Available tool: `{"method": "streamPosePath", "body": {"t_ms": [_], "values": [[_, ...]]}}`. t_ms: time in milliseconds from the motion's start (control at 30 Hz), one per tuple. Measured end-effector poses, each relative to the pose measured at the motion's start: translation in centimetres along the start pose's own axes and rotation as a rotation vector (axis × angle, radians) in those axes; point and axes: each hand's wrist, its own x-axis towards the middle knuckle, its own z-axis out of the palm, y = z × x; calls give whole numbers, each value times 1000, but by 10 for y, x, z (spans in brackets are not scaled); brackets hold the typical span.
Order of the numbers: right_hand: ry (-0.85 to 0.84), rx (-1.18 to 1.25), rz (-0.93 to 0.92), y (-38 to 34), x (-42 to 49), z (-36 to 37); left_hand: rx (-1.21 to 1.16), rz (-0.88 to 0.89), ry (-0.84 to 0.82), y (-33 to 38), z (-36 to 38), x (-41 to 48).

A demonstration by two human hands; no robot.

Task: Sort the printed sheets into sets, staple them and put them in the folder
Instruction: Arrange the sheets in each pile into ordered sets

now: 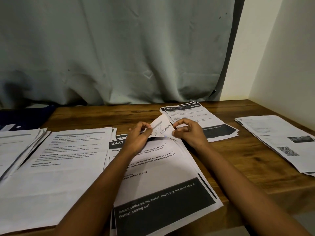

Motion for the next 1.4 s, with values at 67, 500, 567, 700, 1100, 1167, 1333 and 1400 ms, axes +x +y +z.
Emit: {"method": "streamPosePath", "body": {"t_ms": [67, 500, 567, 700, 1100, 1167, 1333, 1400], "values": [[-11, -4, -45, -1, -1, 0, 9, 8, 4, 0, -1, -1], [-113, 53, -97, -7, -8, 5, 2, 16, -5, 7, 0, -4], [-71, 31, -73, -6, -6, 5, -8, 33, -7, 6, 0, -3], [-41, 23, -40, -4, -4, 8, -2, 44, -4, 4, -1, -2], [65, 27, -12, 2, 2, 9, -38, -28, -48, 3, -2, -4], [68, 20, -16, 3, 2, 9, -48, -29, -53, 6, -3, -5], [76, 11, -9, 4, 2, 8, -4, -6, -20, 11, -3, -8], [71, 14, -2, 4, 2, 8, -24, -17, -25, 9, -3, -6]]}}
